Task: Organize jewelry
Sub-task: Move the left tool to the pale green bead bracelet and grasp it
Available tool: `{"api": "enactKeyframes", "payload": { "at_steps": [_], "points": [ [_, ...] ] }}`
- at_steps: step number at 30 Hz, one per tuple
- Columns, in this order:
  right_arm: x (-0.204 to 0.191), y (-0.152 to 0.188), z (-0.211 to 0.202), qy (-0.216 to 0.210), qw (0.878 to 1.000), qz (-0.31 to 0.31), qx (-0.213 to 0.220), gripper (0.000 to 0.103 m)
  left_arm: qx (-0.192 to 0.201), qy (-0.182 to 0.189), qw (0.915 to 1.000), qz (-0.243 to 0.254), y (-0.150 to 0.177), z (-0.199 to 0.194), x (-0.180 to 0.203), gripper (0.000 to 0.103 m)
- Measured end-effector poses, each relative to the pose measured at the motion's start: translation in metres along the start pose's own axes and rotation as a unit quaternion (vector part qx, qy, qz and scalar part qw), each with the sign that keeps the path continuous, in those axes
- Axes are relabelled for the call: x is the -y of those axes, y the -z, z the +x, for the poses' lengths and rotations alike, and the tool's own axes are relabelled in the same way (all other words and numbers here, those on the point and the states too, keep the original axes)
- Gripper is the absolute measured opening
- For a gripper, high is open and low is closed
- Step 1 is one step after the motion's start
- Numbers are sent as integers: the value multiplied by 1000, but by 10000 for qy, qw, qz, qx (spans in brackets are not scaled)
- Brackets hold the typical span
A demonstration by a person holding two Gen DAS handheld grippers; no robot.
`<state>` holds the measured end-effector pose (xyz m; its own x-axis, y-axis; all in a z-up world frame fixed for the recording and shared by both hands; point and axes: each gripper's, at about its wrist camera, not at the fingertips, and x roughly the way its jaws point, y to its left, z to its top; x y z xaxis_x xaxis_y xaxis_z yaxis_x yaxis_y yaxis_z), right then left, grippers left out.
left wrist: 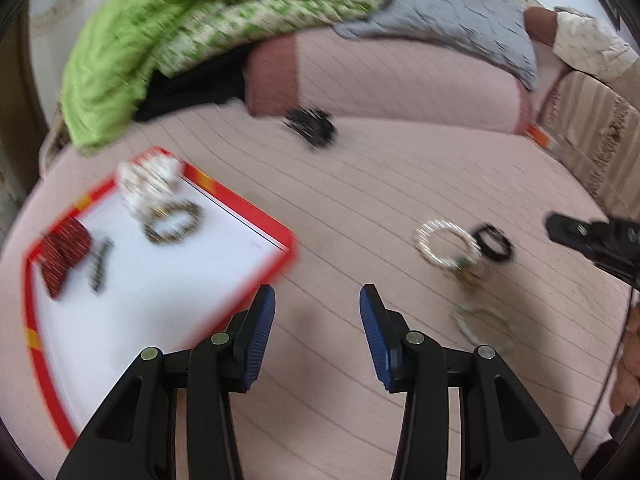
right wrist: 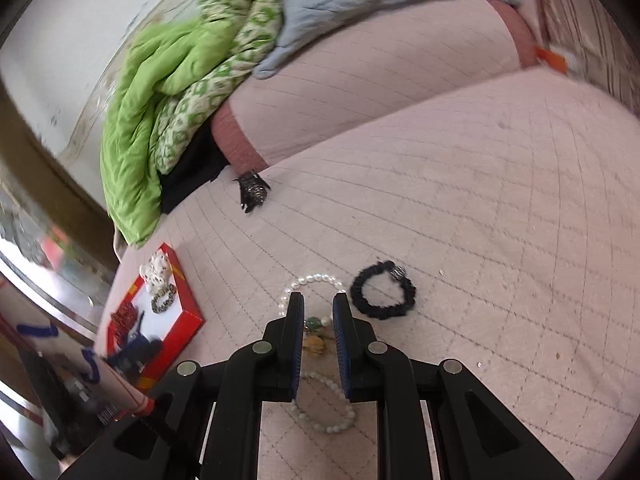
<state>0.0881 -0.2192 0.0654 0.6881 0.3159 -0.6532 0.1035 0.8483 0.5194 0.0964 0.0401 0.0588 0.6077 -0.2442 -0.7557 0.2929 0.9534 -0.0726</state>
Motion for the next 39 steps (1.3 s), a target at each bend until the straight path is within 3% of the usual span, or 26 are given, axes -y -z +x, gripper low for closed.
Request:
{"api": "enactKeyframes", "payload": {
  "at_steps": [3, 17, 26, 33, 36, 39],
  "points": [
    [11, -2, -4, -19, 9999, 170, 12, 16, -161, 224, 9996, 53, 11, 3, 20, 43],
    [53, -5, -42, -152, 9988, 467, 87, 16, -537, 405, 9976, 152, 57, -3, 89, 43],
    [72, -9, -26, -116, 9975, 689, -80, 16, -640, 325, 9974, -77, 37, 13, 101, 43],
    [69, -14, -21, -208, 9978, 624, -93, 16, -890, 286, 9954, -192, 20, 48, 112, 43],
    [73, -16, -20, -226, 9975, 664, -90, 16, -742, -153, 9969, 209, 21, 54, 125, 29],
    [78, -19, -17, -137, 9974, 696, -92, 16, -554, -268, 9969, 480, 26, 53, 131, 19]
  ]
}}
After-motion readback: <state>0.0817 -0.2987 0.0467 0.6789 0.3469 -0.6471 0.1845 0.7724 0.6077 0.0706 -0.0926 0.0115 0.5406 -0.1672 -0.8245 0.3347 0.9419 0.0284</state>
